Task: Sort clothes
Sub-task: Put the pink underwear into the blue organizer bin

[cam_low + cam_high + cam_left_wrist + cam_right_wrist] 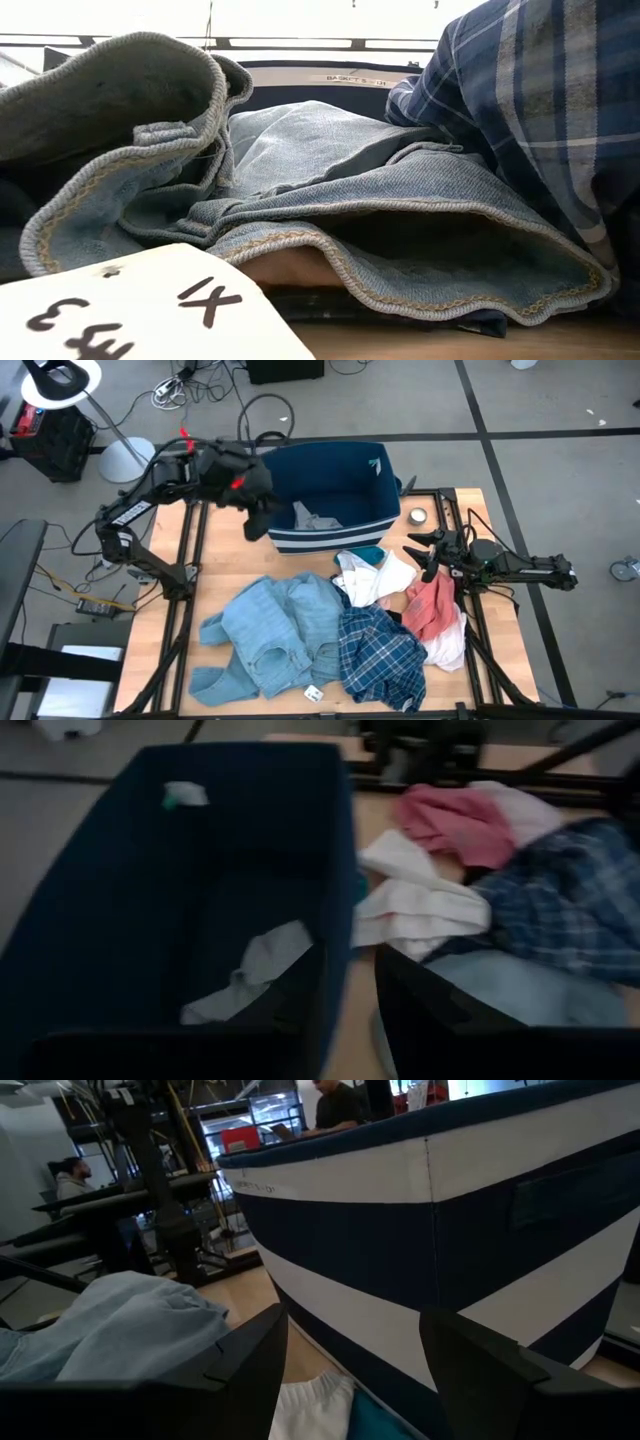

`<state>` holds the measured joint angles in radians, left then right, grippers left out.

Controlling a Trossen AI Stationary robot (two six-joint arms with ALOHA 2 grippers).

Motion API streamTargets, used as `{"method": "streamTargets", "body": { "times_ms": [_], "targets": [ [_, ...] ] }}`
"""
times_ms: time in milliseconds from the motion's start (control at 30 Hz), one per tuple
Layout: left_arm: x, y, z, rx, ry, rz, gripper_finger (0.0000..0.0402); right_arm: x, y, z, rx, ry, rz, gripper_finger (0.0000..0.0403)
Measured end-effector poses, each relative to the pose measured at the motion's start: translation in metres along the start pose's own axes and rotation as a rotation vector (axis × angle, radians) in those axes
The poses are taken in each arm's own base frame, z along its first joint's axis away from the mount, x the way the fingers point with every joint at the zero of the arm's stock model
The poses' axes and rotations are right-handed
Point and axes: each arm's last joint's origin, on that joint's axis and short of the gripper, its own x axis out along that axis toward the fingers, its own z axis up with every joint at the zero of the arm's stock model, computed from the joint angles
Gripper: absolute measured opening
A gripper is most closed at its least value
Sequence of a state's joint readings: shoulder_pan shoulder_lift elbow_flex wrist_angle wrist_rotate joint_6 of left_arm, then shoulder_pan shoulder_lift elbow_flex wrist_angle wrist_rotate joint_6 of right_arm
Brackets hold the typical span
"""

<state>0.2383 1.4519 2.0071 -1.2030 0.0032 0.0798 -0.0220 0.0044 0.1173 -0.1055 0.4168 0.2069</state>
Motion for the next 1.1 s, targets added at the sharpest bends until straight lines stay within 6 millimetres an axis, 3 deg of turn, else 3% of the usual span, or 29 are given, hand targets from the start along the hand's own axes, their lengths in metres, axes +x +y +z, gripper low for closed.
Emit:
{"method": "streamTargets", "body": {
  "times_ms": [200, 367, 833, 1100],
  "targets": [
    [-0.012, -0.020, -0.006, 0.017, -0.012, -0.022, 0.0095, 0.000, 0.000, 0.000, 0.000, -0.001, 0.000, 0.0230],
    [-0.012, -0.030, -0.030, 0.009, 0.003, -0.001, 0.0095, 0.000, 0.000, 0.000, 0.000, 0.000, 0.000, 0.0230],
    [-0.023, -0.036, -0.142, -0.071, -0.028, -0.040, 0.0095, 0.000, 0.000, 0.000, 0.001, -0.003, 0.000, 0.0230],
    [-0.020, -0.034, -0.196, -0.124, -0.092, -0.046, 0.0095, 0.000, 0.000, 0.000, 0.001, -0.003, 0.000, 0.0230]
  ]
}}
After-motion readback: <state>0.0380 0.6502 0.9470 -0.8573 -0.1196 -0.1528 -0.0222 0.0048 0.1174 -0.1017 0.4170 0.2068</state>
